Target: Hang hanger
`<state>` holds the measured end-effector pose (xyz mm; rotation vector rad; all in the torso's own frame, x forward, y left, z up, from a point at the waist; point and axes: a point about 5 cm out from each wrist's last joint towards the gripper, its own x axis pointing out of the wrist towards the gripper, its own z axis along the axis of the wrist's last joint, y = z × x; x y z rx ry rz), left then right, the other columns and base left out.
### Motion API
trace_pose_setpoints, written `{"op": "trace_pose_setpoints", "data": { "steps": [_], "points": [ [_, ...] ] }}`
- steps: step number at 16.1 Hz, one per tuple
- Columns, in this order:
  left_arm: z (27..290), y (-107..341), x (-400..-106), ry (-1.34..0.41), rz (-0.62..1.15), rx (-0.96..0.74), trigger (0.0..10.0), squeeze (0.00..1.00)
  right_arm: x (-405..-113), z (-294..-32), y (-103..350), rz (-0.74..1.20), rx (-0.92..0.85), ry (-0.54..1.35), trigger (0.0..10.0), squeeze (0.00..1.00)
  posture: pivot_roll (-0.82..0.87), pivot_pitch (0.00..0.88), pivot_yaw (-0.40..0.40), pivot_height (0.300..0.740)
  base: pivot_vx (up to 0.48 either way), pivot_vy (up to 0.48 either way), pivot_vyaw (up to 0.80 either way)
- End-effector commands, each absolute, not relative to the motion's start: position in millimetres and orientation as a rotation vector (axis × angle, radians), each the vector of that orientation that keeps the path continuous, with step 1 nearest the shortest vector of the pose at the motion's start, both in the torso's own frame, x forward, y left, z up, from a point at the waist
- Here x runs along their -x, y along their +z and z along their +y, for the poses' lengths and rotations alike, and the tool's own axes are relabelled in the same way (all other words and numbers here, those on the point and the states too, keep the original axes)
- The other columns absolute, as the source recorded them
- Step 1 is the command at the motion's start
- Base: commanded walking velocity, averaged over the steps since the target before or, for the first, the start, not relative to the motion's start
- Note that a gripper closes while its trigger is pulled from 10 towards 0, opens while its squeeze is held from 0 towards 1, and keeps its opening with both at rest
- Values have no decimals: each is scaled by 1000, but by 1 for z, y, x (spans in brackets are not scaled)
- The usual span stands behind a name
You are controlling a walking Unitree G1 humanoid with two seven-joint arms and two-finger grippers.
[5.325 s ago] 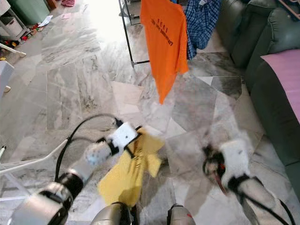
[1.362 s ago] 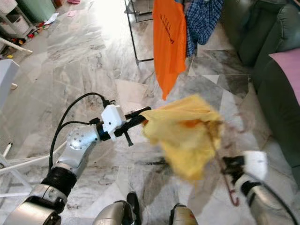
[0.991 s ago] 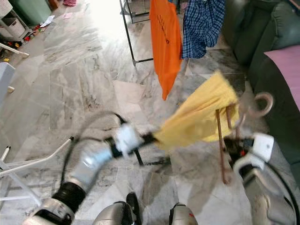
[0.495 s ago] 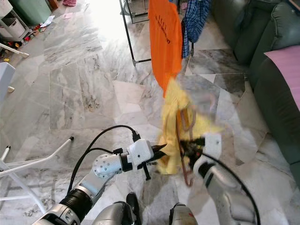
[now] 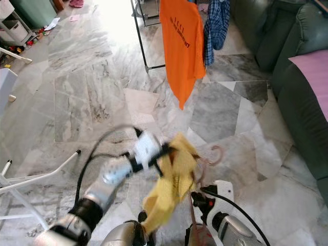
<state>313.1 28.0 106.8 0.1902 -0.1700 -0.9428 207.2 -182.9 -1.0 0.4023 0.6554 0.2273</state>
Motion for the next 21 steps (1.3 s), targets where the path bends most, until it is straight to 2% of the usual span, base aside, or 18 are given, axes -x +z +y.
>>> {"op": "trace_pose_setpoints", "data": {
  "steps": [1,4,6,8,10,11,14,18,21],
  "points": [
    [35,107,-318,-888,-158,-151,10000,0,-185,-188,-23,760,-429,170,10000,0,-240,230,156,740,0,0,0],
    [44,118,-325,-857,-190,-141,10000,0,-183,-216,-28,725,-503,15,10000,0,-239,230,157,740,0,0,0],
    [56,113,-329,-795,-166,-183,10000,0,-188,-229,-21,675,-516,-15,10000,0,-238,230,158,740,0,0,0],
    [62,110,-332,-743,-151,-218,10000,0,-191,-224,-13,652,-490,67,10000,0,-240,230,158,740,0,0,0],
    [69,108,-339,-636,-118,-270,10000,0,-189,-200,7,613,-443,324,10000,0,-238,229,153,740,0,0,0],
    [71,109,-341,-608,-122,-281,10000,0,-187,-196,11,614,-434,363,10000,0,-241,228,149,740,0,0,0],
    [81,111,-346,-543,-111,-229,10000,0,-178,-218,-4,665,-444,231,10000,0,-239,224,145,740,0,0,0],
    [77,115,-345,-568,-145,-202,10000,0,-181,-233,-6,654,-488,124,10000,0,-236,222,148,740,0,0,0],
    [65,129,-340,-674,-224,-121,10000,0,-195,-238,-8,630,-545,67,10000,0,-222,220,152,740,0,0,0]
  ]
}}
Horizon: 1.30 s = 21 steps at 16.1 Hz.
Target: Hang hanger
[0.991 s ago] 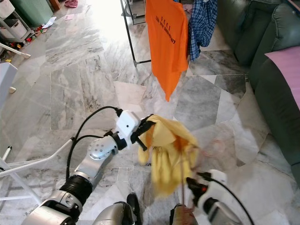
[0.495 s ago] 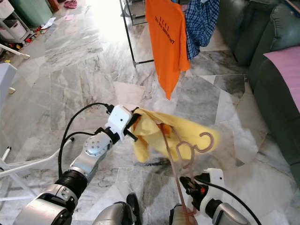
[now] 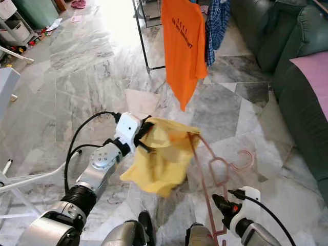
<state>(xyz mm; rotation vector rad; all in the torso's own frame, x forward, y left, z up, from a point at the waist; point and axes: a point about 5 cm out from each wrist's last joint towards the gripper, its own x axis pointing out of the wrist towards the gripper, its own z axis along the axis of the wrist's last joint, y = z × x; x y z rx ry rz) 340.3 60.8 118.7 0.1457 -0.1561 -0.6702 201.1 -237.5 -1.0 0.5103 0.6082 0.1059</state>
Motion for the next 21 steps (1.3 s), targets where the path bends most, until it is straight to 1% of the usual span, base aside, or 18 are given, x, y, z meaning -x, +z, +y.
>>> {"op": "trace_pose_setpoints", "data": {
  "steps": [1,3,5,8,9,12,13,15,18,19,21],
  "points": [
    [63,131,-339,-690,-237,-115,10000,0,-197,-238,-8,628,-549,65,10000,0,-221,220,152,740,0,0,0],
    [57,132,-335,-747,-246,-113,10000,0,-208,-225,-1,604,-557,119,10000,0,-218,220,151,740,0,0,0],
    [41,133,-325,-867,-294,-144,10000,0,-227,-198,9,575,-576,210,10000,0,-217,219,150,740,0,0,0],
    [33,137,-316,-959,-327,-112,10000,0,-235,-193,10,560,-635,195,10000,0,-217,219,149,740,0,0,0],
    [29,133,-307,-1051,-323,-112,10000,0,-241,-195,10,541,-667,160,10000,0,-216,218,149,740,0,0,0],
    [30,120,-297,-1141,-268,-123,10000,0,-249,-208,17,482,-723,95,10000,0,-212,218,151,740,0,0,0],
    [31,114,-290,-1199,-279,-206,10000,0,-253,-217,24,438,-746,71,10000,0,-212,217,151,740,0,0,0],
    [31,114,-290,-1213,-284,-224,10000,0,-254,-223,30,418,-741,82,10000,0,-214,216,150,740,0,0,0],
    [33,114,-290,-1227,-270,-218,10000,0,-256,-242,36,357,-777,7,10000,0,-218,213,152,740,0,0,0],
    [35,108,-289,-1223,-245,-232,10000,0,-257,-245,40,343,-775,-6,10000,0,-219,214,153,740,0,0,0],
    [40,85,-286,-1200,-139,-268,10000,0,-266,-244,67,226,-811,-2,10000,0,-224,214,156,740,0,0,0]
  ]
}}
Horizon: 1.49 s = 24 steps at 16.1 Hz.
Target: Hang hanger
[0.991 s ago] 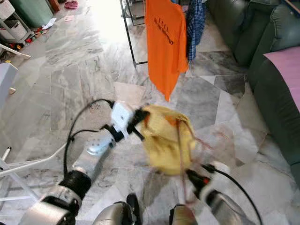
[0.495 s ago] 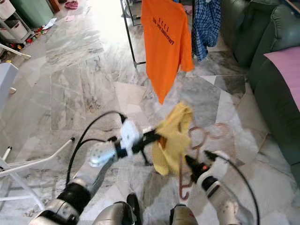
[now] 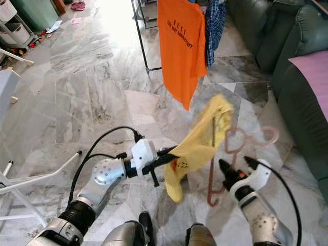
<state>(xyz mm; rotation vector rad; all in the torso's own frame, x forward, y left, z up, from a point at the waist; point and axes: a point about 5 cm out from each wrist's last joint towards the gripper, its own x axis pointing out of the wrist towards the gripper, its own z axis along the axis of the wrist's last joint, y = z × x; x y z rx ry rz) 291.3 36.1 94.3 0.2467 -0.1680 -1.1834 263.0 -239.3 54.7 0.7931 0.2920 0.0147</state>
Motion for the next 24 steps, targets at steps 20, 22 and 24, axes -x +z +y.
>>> {"op": "trace_pose_setpoints", "data": {
  "steps": [20,22,24],
  "points": [
    [16,39,-268,-1184,2,-468,10000,0,-279,-170,181,-92,42,438,10000,0,-280,210,135,740,0,0,0],
    [19,37,-270,-1151,8,-481,10000,0,-279,-169,182,-109,92,421,10000,0,-280,211,133,740,0,0,0],
    [19,35,-270,-1129,23,-482,10000,0,-278,-171,178,-103,136,407,10000,0,-282,211,132,740,0,0,0]
  ]
}}
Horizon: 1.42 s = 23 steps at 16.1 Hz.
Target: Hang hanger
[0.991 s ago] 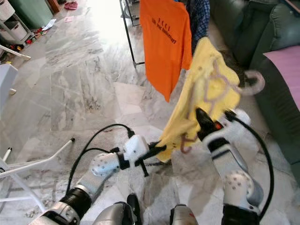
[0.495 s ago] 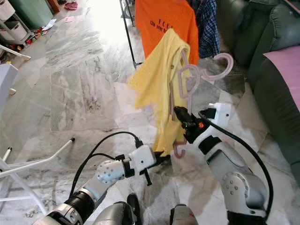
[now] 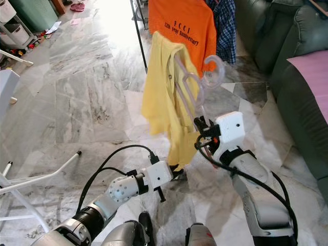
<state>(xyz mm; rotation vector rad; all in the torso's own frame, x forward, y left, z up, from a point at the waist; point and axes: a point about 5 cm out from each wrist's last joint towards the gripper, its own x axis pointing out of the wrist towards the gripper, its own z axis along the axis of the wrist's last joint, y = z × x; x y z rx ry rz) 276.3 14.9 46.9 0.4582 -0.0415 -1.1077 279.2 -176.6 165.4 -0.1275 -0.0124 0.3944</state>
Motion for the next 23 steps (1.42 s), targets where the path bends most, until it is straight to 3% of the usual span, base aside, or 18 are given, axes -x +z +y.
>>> {"op": "trace_pose_setpoints", "data": {
  "steps": [1,2,3,4,13,19,23],
  "points": [
    [19,33,-270,-1122,36,-474,10000,0,-276,-171,177,-103,148,407,10000,0,-284,212,132,740,0,0,0],
    [18,32,-271,-1112,47,-466,10000,0,-275,-172,175,-108,172,406,10000,0,-284,212,132,740,0,0,0],
    [17,33,-272,-1098,53,-461,10000,733,-274,-172,173,-110,186,405,10000,0,-288,211,133,740,0,0,0],
    [17,33,-273,-1093,66,-441,10000,1000,-273,-171,171,-110,189,405,10000,0,-290,211,132,740,0,0,0],
    [14,39,-279,-1050,59,-389,10000,1000,-275,-168,164,-137,268,381,10000,0,-288,203,135,740,0,0,0],
    [45,56,-308,-718,3,-304,10000,1000,-272,-167,159,-142,274,374,10000,0,-284,207,131,740,0,0,0],
    [60,65,-317,-657,-40,-290,10000,1000,-264,-174,151,-117,321,393,10000,0,-281,207,133,740,0,0,0]
  ]
}}
